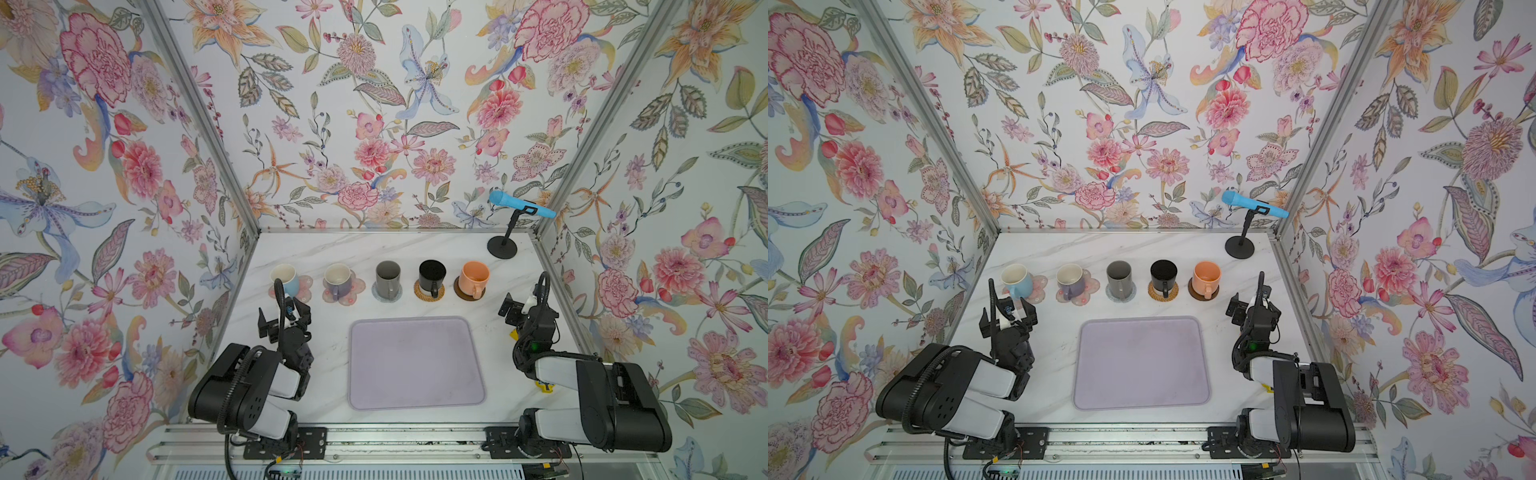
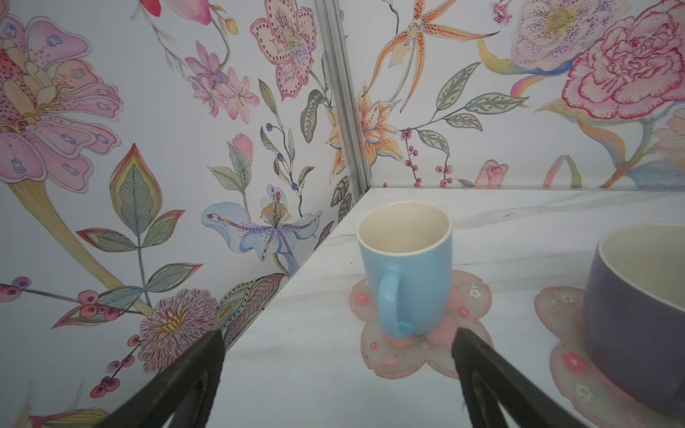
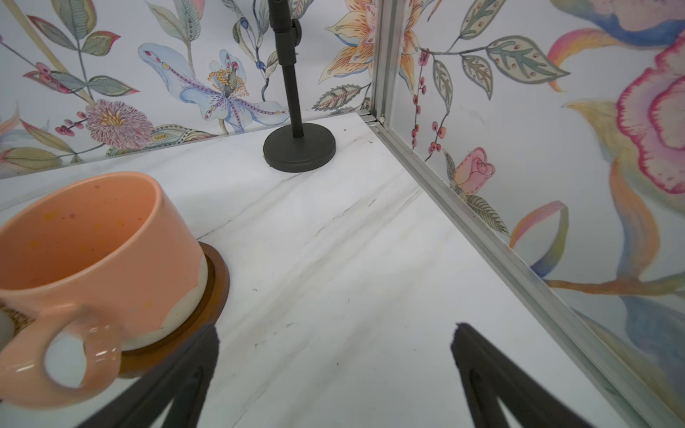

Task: Place cups on coasters
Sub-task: Reset both arms

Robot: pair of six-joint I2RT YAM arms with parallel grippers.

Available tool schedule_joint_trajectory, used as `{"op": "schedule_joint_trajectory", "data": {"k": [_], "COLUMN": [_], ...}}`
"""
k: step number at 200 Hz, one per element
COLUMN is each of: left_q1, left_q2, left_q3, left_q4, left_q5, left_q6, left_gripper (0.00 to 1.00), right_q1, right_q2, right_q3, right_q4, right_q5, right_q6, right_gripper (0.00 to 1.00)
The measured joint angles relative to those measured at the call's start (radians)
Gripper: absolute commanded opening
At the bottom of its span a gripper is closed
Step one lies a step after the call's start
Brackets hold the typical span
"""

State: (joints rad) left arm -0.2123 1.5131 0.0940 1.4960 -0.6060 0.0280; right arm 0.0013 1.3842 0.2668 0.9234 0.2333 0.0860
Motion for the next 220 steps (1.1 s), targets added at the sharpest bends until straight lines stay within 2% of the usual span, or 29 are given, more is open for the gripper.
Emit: {"op": "schedule_joint_trajectory", "data": {"k": [38, 69, 114, 220], "left_q1": [0.043, 0.068, 0.082, 0.095], "left_q2": [0.042, 0.082, 0.080, 0.080], "left_q3": [-0.002, 0.002, 0.071, 0.072], "left_q4": [0.013, 0.004, -0.039, -0.068], "left_q5": [0.126, 0.180, 0.211, 0.233], "left_q6": [0.005, -0.010, -0.024, -0.036], "left_gripper": [0.99, 0.99, 0.99, 0.99], "right_q1": [0.086, 0.080, 0.052, 0.052], "right_q2": [0.094, 0.118, 0.158, 0.158], "right_q3": [0.000, 0.002, 0.007, 0.007], "right_q4": [0.090, 0.109, 0.151, 0.153], "right_q5": [-0.017, -0.034, -0.092, -0.107], "right_q6": [-0.087, -0.107, -0.109, -0.109], "right_gripper": [0.99, 0.99, 0.99, 0.99]}}
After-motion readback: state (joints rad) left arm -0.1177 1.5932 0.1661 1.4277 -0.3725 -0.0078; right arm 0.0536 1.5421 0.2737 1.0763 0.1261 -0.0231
